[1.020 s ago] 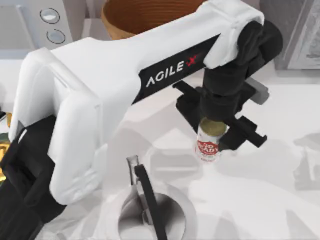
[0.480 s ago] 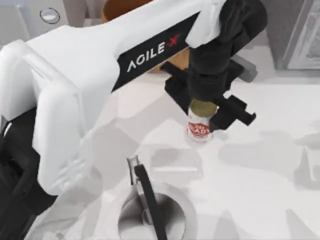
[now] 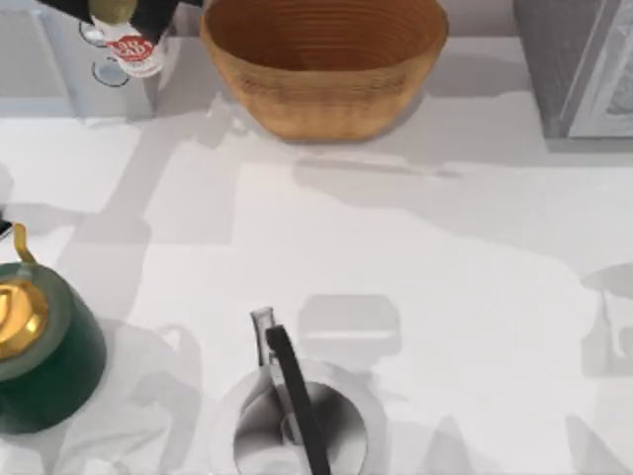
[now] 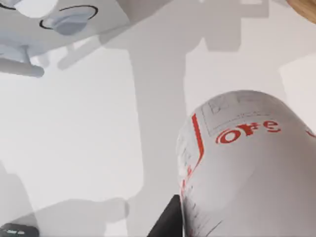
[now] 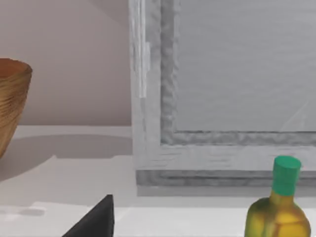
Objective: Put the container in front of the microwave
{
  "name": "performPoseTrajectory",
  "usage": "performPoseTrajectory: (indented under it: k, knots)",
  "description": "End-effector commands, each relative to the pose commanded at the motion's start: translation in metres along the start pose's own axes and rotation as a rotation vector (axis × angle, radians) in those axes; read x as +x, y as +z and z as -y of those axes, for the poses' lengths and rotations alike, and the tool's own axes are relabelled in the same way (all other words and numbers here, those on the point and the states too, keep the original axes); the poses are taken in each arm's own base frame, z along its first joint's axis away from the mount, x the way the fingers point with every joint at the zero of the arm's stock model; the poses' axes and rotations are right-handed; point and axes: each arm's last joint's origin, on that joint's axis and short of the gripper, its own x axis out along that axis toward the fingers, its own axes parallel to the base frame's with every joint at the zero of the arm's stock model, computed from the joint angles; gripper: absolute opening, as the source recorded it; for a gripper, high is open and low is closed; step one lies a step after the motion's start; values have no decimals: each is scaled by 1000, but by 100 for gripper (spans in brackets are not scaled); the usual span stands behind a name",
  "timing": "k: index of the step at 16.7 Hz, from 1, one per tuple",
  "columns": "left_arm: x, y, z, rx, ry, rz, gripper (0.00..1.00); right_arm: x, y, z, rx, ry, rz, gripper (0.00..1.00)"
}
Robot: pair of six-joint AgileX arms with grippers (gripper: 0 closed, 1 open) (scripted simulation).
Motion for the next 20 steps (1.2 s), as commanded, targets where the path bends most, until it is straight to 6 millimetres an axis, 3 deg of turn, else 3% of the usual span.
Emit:
performPoseTrajectory:
  k: [4,6,8,11,14,20]
  knots:
    - [-13,-44,-143,-210,124,-14,0,0,0,0,0,0,0,100]
    - [-2,-76,-196,-286,151,-81,0,0,0,0,0,0,0,100]
    - [20,-106,-233,-331,140,-173,0,0,0,0,0,0,0,100]
    - [64,-137,-254,-345,63,-314,0,0,0,0,0,0,0,100]
    - [96,-143,-246,-312,-12,-387,0,0,0,0,0,0,0,100]
    - [97,-144,-247,-312,-13,-393,0,0,0,0,0,0,0,100]
